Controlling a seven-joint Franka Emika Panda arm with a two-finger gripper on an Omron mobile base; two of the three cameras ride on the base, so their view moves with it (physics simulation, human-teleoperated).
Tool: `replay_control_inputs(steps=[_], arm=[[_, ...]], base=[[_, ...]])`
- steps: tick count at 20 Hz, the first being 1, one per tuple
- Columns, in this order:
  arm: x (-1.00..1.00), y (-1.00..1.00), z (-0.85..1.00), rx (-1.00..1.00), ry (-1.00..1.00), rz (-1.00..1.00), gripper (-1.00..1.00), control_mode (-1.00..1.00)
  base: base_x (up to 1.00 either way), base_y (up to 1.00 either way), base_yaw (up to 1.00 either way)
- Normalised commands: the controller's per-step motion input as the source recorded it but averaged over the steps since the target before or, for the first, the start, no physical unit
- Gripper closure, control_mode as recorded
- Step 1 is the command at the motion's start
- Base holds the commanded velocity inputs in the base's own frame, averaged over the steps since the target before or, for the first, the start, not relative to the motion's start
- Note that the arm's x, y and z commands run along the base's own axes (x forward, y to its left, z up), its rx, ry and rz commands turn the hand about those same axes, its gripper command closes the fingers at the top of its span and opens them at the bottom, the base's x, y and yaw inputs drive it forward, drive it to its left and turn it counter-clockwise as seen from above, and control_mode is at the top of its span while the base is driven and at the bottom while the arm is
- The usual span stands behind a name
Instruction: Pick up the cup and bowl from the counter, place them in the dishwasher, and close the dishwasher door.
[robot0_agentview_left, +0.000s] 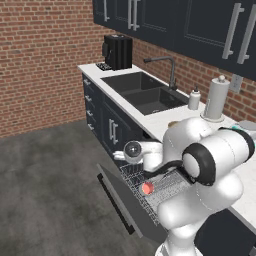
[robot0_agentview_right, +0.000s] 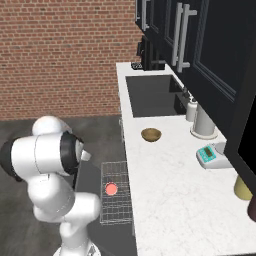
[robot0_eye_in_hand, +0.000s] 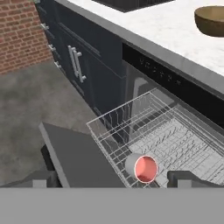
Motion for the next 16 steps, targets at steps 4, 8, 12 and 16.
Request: replay_control_inputs(steps=[4,8,12,16], arm=[[0.0,0.13,1.0,-0.15,0.0,0.12,-1.0,-1.0],[0.08,0.01,1.0,-0.08,0.01,0.03,-1.0,-1.0],[0.09,-0.03,1.0,-0.04,0.16,0.05,-1.0,-1.0],[0.01,-0.1,1.0,-0.03,0.16,0.11,-1.0,-1.0]], base=[[0.0,0.0,0.0],[0.0,0.0,0.0],[0.0,0.0,0.0],[0.0,0.0,0.0]])
